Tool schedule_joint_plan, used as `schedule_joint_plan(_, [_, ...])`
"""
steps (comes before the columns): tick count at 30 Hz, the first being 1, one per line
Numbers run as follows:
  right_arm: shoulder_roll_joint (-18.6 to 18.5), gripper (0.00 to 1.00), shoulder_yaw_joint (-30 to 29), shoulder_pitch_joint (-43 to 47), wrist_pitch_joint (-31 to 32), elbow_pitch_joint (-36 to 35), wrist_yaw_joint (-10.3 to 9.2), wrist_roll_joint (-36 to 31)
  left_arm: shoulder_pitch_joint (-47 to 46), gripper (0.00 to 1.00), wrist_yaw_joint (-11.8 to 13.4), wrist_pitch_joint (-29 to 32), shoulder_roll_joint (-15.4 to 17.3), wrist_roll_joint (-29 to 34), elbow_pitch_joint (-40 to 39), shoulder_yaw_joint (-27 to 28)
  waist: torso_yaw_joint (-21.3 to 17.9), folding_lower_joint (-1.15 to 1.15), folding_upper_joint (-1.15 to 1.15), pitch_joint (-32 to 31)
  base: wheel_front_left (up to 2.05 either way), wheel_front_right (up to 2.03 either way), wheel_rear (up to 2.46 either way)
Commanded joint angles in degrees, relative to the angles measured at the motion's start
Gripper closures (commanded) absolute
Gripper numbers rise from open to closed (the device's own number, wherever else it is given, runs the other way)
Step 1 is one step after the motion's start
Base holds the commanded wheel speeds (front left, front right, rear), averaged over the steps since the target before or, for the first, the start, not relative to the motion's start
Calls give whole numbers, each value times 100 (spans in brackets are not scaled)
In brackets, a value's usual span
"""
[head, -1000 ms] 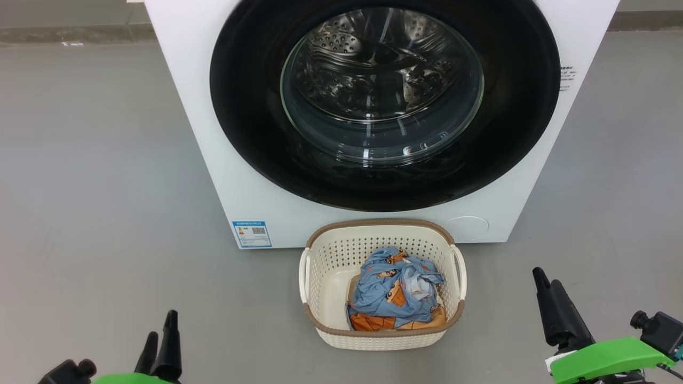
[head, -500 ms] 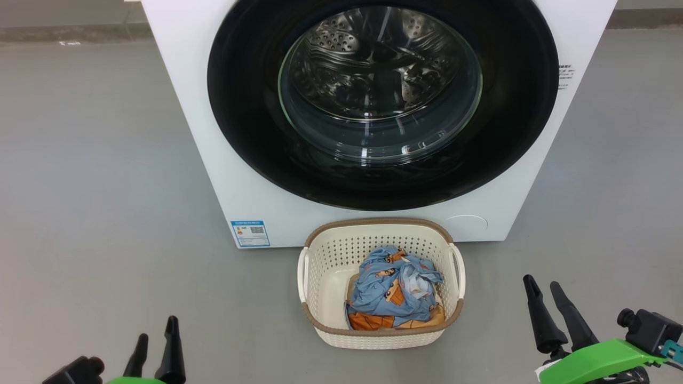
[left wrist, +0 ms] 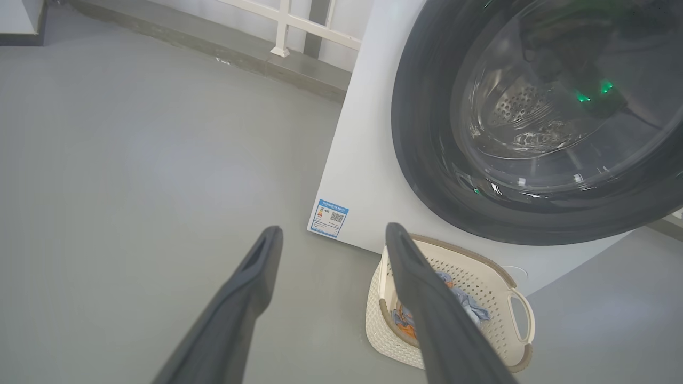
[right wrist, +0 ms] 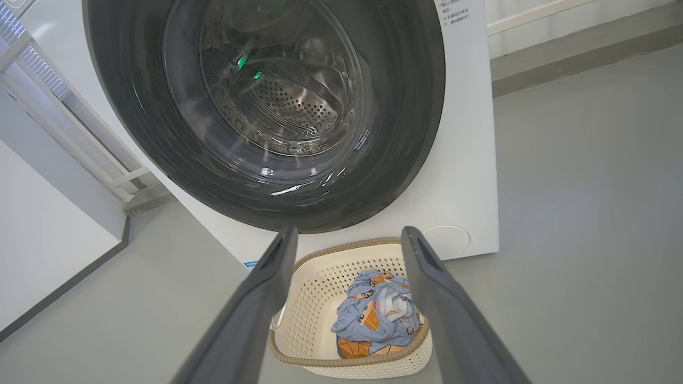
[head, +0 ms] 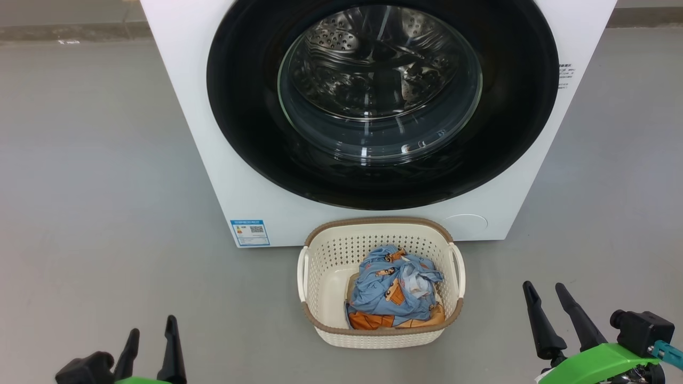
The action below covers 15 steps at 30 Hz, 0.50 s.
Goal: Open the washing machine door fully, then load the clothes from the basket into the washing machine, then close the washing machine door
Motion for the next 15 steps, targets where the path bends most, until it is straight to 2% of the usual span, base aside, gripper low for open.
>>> schedule_joint_plan(1, [-92, 0, 90, -91, -102, -136, -5, -275, -31, 0, 73, -108, 135, 276, -202, 69, 2, 0, 0, 3, 0, 0, 0])
schedule_joint_plan(15, [-137, 0, 141, -87, -336, -112, -5, -1253, 45, 0, 353, -344, 313, 1242, -344, -123, 19, 0, 0, 25, 0, 0, 0])
